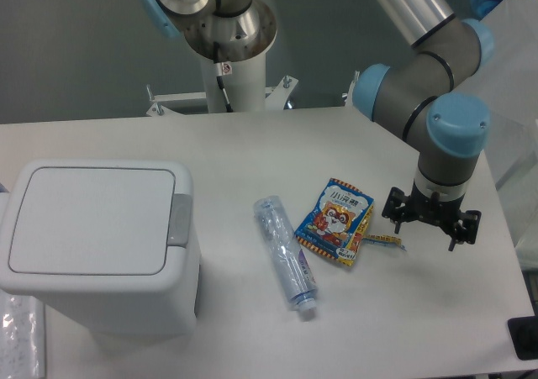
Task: Open the trash can
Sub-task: 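Raise the open gripper from beside the snack packet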
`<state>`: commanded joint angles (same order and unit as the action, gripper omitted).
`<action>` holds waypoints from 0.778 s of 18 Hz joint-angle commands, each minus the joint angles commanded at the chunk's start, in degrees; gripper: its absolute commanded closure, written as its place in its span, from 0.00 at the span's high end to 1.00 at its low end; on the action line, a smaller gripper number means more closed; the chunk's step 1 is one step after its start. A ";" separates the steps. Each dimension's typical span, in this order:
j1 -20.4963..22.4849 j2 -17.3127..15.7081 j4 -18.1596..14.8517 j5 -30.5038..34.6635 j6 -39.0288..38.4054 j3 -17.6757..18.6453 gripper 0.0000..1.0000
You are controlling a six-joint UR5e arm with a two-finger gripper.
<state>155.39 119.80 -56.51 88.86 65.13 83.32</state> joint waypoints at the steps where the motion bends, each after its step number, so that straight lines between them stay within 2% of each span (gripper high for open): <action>1: 0.00 -0.17 0.00 -0.09 0.09 0.17 1.00; 5: -0.44 -0.62 -0.09 -0.70 0.00 0.09 1.00; 10: -0.97 -5.18 -0.09 -2.10 -1.05 2.98 1.00; 14: -1.58 -6.68 -0.09 -3.69 -3.51 4.75 1.00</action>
<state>153.81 113.12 -56.60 85.17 61.62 88.06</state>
